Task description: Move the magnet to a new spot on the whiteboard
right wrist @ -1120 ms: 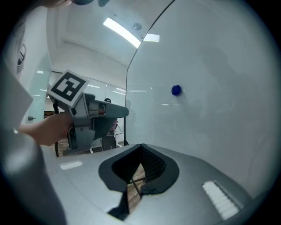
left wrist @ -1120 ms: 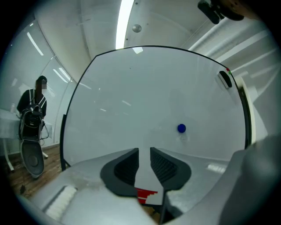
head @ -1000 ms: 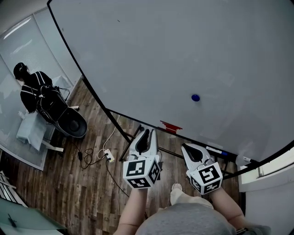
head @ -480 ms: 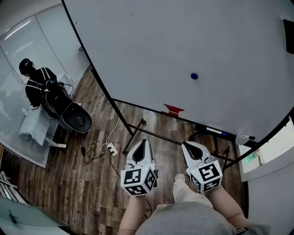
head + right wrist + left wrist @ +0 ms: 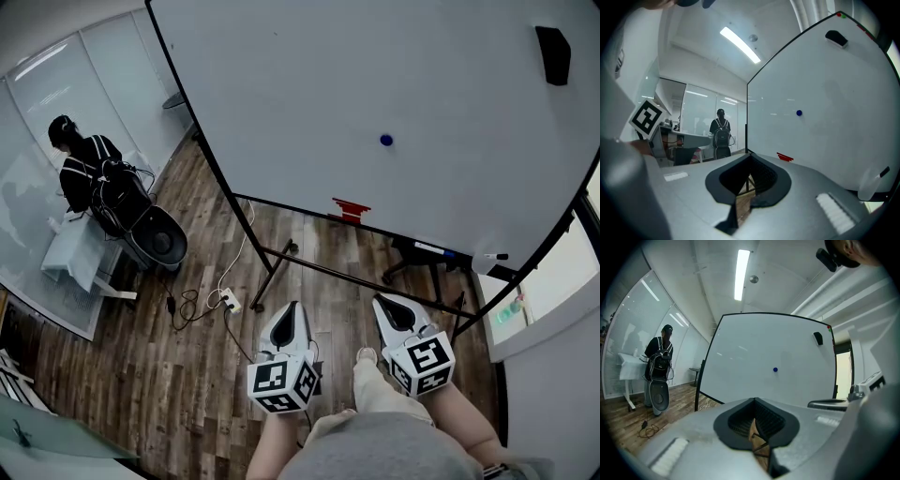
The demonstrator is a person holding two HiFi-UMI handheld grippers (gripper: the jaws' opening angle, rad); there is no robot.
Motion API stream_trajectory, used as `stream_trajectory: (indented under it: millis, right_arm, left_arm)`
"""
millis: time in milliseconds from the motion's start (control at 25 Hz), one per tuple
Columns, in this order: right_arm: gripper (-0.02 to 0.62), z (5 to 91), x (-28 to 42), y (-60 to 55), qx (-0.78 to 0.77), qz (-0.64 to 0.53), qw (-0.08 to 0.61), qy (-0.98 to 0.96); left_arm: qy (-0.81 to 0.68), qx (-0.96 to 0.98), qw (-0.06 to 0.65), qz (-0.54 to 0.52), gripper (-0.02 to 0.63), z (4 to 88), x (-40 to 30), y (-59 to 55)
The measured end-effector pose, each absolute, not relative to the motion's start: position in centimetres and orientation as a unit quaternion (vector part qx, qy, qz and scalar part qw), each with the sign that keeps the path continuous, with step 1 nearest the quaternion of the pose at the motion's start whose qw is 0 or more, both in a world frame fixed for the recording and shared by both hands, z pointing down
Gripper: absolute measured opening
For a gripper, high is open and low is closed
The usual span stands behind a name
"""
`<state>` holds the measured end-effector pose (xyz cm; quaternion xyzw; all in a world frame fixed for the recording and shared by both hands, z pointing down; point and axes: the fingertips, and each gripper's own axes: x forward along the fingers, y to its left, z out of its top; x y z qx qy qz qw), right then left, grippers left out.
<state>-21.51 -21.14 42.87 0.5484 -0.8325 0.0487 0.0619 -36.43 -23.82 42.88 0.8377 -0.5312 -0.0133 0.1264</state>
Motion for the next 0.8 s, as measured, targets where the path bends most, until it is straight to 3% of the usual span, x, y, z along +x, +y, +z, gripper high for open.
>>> stream_trajectory:
  millis: [800]
  right_arm:
    - [-0.002, 43.3, -21.8, -16.5, 0.526, 0.056, 0.05, -0.847]
  left_arm:
    - [-0.546, 0.827, 0.132, 0.0, 0.004, 45.1, -37.1, -17.5]
